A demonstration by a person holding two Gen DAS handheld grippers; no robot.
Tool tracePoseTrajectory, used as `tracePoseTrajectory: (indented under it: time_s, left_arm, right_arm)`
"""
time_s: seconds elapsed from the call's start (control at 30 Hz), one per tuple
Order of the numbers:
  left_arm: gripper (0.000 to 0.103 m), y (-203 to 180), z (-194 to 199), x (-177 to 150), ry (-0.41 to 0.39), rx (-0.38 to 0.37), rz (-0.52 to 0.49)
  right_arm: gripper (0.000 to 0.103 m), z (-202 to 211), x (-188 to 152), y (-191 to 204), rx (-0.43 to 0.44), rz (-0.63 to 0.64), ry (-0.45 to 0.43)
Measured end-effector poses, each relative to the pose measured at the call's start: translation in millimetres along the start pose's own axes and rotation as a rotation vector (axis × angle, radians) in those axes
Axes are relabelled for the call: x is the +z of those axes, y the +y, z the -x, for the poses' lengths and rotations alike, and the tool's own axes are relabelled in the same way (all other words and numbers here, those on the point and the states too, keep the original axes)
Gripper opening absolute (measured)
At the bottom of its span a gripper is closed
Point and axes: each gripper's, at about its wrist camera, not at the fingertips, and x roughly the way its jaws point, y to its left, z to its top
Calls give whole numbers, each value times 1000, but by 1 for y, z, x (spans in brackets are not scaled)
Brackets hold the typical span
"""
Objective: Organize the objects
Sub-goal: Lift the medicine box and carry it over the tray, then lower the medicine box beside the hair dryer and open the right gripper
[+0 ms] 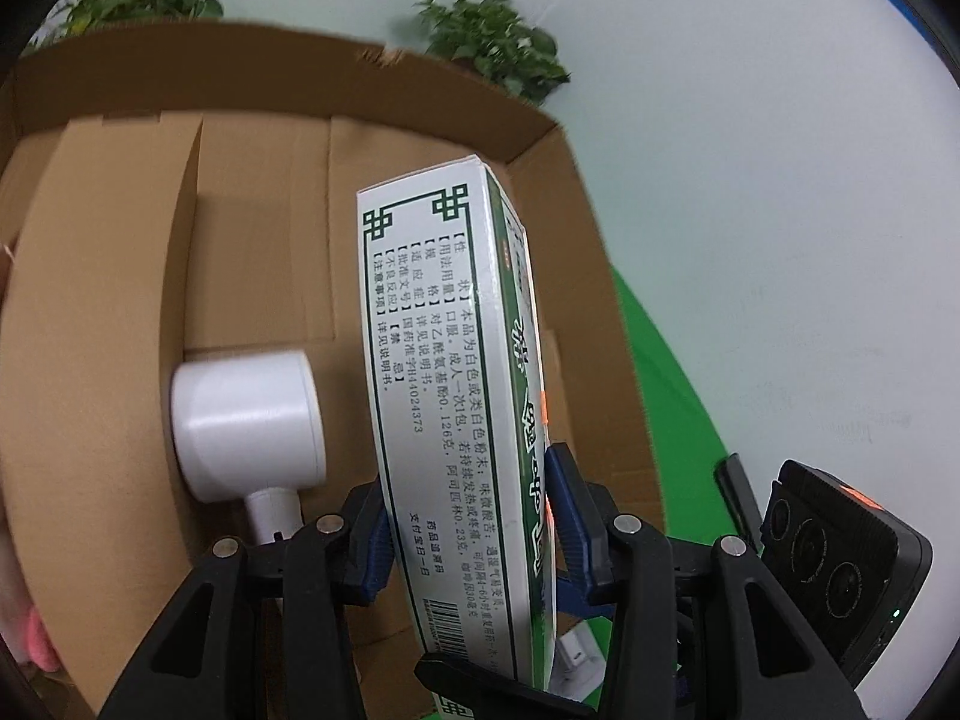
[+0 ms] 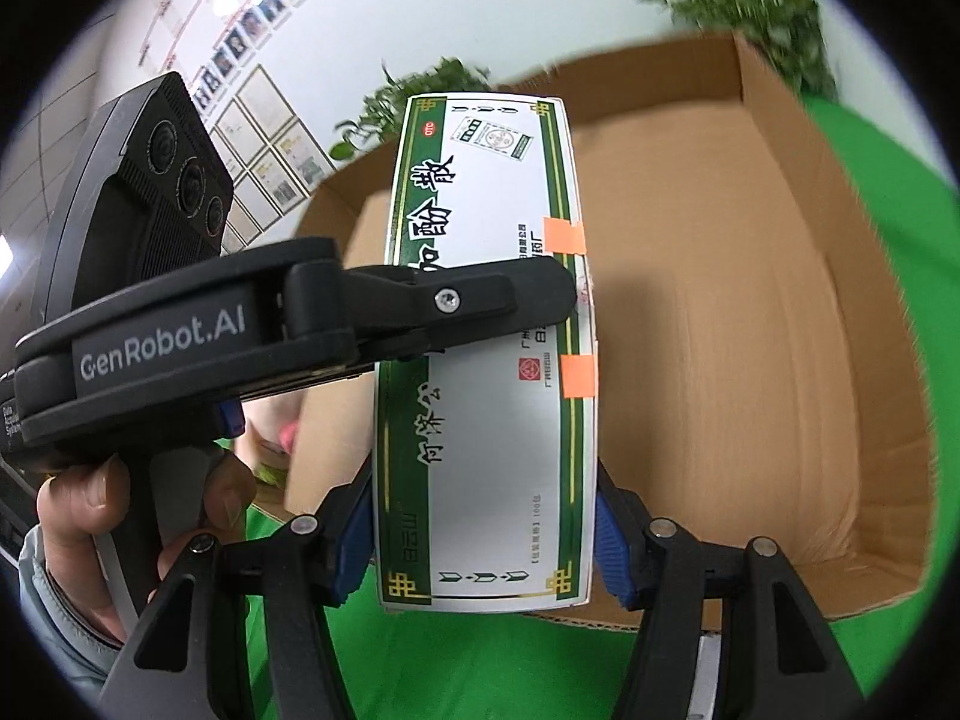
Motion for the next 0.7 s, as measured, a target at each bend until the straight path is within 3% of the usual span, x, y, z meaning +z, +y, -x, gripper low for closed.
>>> tracePoseTrajectory:
  time_s: [0.47,0.7]
  left_arm:
    - [44,32,-40,4,51,-10,77]
    - [48,30,-40,6,58,47,43]
  right_arm:
    - [59,-19,-18,-20,-39,-29,42]
    - [59,-18,-24,-17,-83,-17,58]
